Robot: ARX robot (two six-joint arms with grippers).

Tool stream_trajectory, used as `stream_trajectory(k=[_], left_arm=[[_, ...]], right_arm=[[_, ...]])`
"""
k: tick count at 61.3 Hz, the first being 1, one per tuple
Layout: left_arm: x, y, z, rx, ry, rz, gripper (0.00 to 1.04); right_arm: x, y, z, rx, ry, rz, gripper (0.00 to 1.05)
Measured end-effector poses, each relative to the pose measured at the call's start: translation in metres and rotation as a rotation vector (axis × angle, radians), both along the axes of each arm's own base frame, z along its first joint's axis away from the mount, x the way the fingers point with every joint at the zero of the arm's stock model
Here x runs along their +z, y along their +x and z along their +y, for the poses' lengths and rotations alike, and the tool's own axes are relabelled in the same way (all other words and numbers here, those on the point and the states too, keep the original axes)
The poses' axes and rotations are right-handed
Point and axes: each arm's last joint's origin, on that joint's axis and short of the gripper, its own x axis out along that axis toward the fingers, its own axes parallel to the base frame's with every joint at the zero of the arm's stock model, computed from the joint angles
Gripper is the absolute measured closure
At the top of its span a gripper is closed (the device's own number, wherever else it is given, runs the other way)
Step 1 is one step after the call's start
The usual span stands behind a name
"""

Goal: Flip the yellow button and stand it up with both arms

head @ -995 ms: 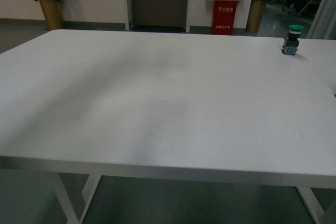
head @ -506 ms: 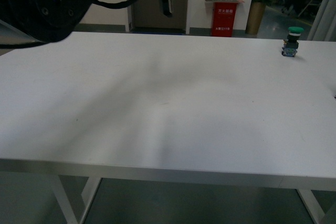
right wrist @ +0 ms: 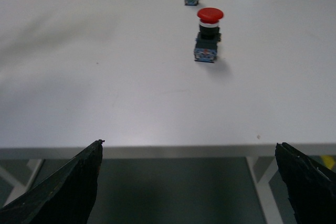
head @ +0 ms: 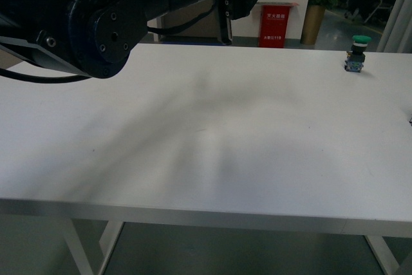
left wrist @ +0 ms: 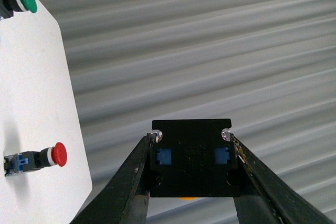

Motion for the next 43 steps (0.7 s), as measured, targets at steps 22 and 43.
stream_trajectory(k=[22,43], left_arm=[[0.005,0.008,-0.006,-0.005,-0.033,0.0,0.68],[0.004,0.003,-0.017,-0.034,-0.048,0.018,0.68]], right_arm=[[0.129,0.144,-0.009,0.142,0.714,-0.024,0.07],[0.087,0.207,0.012,0.162,1.008,0.038,0.07]])
